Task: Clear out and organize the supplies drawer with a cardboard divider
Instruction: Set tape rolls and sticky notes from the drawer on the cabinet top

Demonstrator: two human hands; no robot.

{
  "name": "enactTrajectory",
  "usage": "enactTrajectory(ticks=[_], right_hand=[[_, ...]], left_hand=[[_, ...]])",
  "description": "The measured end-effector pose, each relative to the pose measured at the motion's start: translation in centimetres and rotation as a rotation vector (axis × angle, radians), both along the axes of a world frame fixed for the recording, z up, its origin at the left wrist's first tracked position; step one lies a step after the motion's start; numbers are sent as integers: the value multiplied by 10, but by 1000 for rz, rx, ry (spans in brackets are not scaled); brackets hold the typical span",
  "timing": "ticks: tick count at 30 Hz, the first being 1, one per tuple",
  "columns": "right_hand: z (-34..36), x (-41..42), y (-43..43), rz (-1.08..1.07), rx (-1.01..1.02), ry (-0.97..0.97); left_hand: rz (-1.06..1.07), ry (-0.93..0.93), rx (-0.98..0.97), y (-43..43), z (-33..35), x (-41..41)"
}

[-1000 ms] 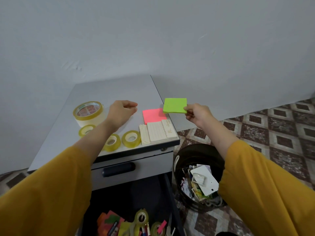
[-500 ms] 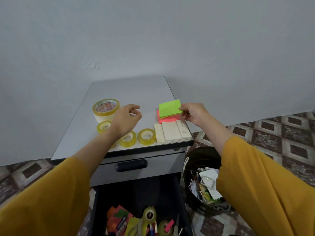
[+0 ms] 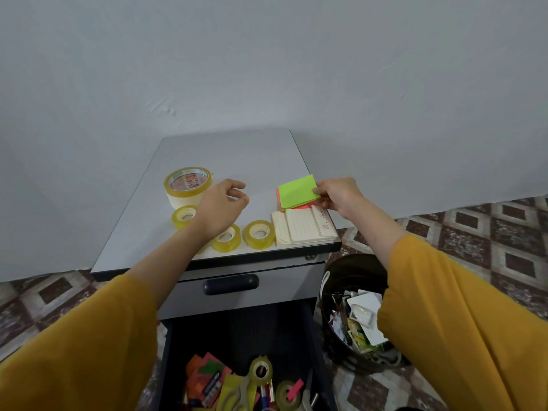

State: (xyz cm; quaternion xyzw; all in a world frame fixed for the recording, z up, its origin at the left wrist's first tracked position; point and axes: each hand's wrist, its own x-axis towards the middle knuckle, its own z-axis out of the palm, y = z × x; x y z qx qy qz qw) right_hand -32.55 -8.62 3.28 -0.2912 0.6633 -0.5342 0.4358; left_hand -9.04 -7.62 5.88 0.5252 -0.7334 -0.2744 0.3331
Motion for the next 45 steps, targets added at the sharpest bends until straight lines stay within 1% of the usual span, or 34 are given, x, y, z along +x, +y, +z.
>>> enactTrajectory(ticks=[6, 10, 15, 18, 25, 29, 35, 39, 42, 45], right_hand=[[-4, -2, -6, 16, 29, 124], [-3, -1, -5, 23, 12, 249], [-2, 0, -3, 14, 60, 382], [-2, 2, -1, 12, 72, 429], [-1, 1, 0, 6, 85, 461], [9, 1, 6, -60, 82, 418], [30, 14, 38, -59, -91, 397], [47, 40, 75, 27, -126, 354], [43, 57, 102, 81, -150, 295], [30, 73, 126, 119, -161, 264]], left_hand=[[3, 0, -3, 1, 0, 2], [8, 6, 6, 2, 0, 5], [18, 15, 21, 2, -1, 8], [17, 13, 23, 2, -2, 9], [16, 11, 20, 4, -2, 11], [15, 12, 24, 9, 2, 14], [-9, 25, -11, 32, 13, 20], [-28, 78, 3, 63, 17, 25], [-50, 66, -5, 86, 11, 34], [-66, 64, 27, 114, 4, 48]])
